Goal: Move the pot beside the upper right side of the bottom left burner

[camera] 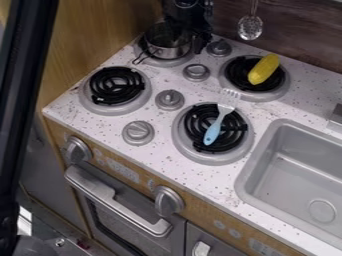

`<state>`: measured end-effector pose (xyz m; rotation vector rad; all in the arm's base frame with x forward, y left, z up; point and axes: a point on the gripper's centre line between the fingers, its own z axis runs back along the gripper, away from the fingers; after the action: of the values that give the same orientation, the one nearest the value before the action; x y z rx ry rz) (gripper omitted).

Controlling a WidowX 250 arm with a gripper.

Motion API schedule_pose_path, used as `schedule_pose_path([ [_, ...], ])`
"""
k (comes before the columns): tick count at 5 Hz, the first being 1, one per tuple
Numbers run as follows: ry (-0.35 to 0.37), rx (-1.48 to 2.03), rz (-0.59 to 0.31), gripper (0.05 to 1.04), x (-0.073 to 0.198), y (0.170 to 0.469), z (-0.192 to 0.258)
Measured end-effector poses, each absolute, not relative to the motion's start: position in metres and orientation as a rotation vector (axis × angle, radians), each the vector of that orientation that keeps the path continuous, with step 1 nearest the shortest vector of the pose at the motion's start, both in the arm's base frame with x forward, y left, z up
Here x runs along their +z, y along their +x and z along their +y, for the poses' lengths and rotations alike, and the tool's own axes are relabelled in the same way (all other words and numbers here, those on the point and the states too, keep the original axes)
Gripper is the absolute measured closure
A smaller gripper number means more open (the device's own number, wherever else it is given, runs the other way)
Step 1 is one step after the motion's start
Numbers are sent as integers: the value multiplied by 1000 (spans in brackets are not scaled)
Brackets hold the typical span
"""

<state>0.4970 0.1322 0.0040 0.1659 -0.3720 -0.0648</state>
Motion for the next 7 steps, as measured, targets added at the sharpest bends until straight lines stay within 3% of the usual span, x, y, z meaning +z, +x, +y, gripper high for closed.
schedule_pose_path([
  [2, 169, -14, -334, 114, -19, 492, 151],
  [4, 152, 6, -345, 709, -19, 493, 152],
  [5, 160, -1, -340, 930, -22, 491, 152],
  [6, 151, 16, -341, 1012, -29, 488, 150],
  [7, 143, 15, -343, 1018, -28, 489, 148],
])
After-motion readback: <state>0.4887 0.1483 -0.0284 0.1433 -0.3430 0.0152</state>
